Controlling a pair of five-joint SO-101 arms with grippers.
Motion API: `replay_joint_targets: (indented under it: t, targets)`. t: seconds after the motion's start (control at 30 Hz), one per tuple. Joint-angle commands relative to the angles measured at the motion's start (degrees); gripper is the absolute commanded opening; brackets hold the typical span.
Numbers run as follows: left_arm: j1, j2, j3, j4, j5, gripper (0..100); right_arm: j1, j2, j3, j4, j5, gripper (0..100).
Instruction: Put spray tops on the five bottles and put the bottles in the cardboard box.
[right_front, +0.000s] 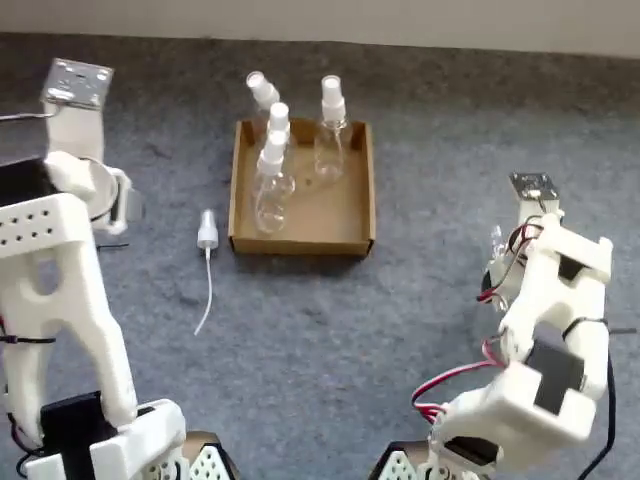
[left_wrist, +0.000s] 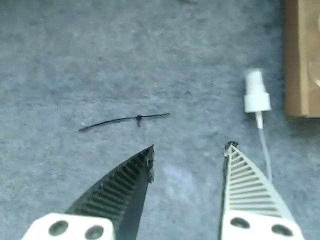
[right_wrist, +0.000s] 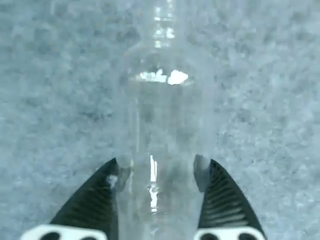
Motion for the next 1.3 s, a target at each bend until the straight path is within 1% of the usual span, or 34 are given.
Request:
replay_joint_targets:
  t: [0.0, 0.13, 0.2, 0.27, 0.33, 0.4, 0.47, 0.63, 0.77, 0.9, 1.0, 1.27]
  targets:
    - [4.6, -9.0, 9.2, -1.7, 1.6, 22, 1.1, 5.4, -7.1, -1.1, 0.7, 11.5]
    - [5.7, -21.1, 23.7, -8.0, 1.4, 22, 1.1, 8.7, -10.2, -0.8, 1.0, 17.5]
    - [5.7, -26.1, 29.1, -10.3, 1.4, 22, 1.0, 8.7, -10.2, -0.7, 1.0, 20.0]
    - [5.7, -28.7, 32.9, -11.8, 1.4, 22, 0.9, 8.7, -10.4, -0.6, 0.8, 21.1]
    - [5.7, -29.4, 34.9, -12.6, 1.4, 22, 0.8, 8.7, -10.8, 1.7, 0.7, 21.1]
    - [5.7, -29.3, 35.5, -12.9, 1.5, 22, 0.1, 8.6, -13.8, 4.9, 0.4, 21.1]
    - [5.7, -29.3, 35.6, -13.0, 1.5, 22, -0.7, 8.9, -17.4, 8.0, -1.8, 21.1]
    - [5.7, -29.3, 35.6, -12.9, 1.5, 22, -2.1, 9.1, -24.5, 10.6, -6.2, 21.2]
    - [5.7, -29.4, 35.6, -12.8, 1.5, 22, -4.2, 10.0, -28.0, 13.3, -7.0, 21.4]
    - [5.7, -29.4, 35.6, -12.7, 1.5, 22, -4.7, 13.5, -31.4, 13.9, -7.1, 21.4]
    - [5.7, -29.4, 35.6, -12.7, 1.5, 22, -4.4, 17.9, -36.6, 14.3, -9.3, 21.4]
    - [5.7, -29.4, 35.6, -12.9, 1.6, 22, -4.4, 28.4, -49.4, 14.4, -9.3, 21.4]
